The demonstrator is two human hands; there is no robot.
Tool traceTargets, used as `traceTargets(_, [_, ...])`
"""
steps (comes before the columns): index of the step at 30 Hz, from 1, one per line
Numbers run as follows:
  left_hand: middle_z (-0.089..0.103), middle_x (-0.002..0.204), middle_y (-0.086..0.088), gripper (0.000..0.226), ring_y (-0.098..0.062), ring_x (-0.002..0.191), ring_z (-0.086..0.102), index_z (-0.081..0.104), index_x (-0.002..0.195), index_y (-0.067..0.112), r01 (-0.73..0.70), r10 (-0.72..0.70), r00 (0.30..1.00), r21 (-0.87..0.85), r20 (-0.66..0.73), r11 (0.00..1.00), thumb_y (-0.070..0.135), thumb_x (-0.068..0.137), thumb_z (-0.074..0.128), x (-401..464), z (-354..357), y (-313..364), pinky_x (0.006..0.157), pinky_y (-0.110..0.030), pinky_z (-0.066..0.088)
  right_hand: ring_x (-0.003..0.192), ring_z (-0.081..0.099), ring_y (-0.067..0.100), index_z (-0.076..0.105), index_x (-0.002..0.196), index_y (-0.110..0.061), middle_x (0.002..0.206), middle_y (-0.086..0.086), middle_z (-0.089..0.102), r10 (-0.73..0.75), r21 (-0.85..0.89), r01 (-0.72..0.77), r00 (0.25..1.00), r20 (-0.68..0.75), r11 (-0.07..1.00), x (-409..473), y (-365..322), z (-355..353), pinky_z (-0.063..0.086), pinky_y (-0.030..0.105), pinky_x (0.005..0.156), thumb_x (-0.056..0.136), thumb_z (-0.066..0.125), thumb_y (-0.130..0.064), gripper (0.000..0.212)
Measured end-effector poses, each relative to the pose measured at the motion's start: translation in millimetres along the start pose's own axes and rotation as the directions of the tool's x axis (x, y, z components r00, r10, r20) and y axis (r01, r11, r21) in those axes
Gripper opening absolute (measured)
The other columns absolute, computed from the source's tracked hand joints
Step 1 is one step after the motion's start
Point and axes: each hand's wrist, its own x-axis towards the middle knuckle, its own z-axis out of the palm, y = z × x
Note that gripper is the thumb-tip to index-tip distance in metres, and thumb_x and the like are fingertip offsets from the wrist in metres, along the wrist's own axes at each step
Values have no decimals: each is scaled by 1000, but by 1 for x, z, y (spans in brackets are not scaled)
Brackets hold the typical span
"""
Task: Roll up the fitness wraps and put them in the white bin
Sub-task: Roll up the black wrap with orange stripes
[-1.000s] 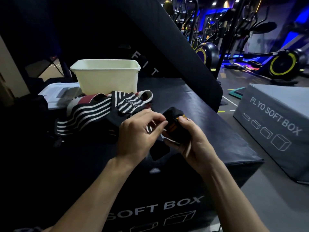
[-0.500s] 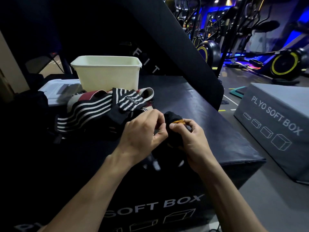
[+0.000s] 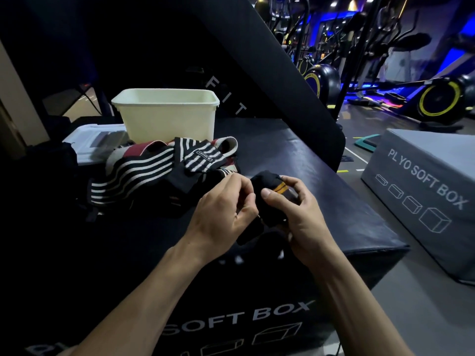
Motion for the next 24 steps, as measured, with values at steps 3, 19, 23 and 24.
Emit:
traceTargets(3, [56,81,12,9,-9,68,55,57,90,20,-8,7,1000,-79,-15,997,29,93,57,3,-1,4,64,-27,48,84,70,23,65,109,-7,96,11,71,165,143,-164,986,7,976,2,-2,1,59,34,68,93,68,-23,22])
traceTargets(19, [65,95,8,9,-11,85,66,73,90,20,-142,141,990,-43,-33,989,25,87,80,5,2,0,70,-37,56,83,66,16,81,103,-14,104,11,69,395,298,-438,898,194,848,2,-5,-11,51,32,75,94,43,-71,69])
traceTargets(23, [64,94,9,14,-15,85,66,72,90,24,-139,139,990,-10,-2,990,37,88,77,3,3,0,70,-41,55,89,71,20,82,100,-10,106,13,72,387,323,-424,905,175,846,2,-6,-6,56,33,83,98,42,-66,69])
traceTargets(24, [64,93,10,14,-14,84,66,71,89,24,-139,139,990,1,3,990,38,88,76,2,4,0,69,-40,55,99,71,23,81,105,-9,112,14,73,384,303,-416,909,163,857,2,-4,-7,53,37,94,98,42,-66,69])
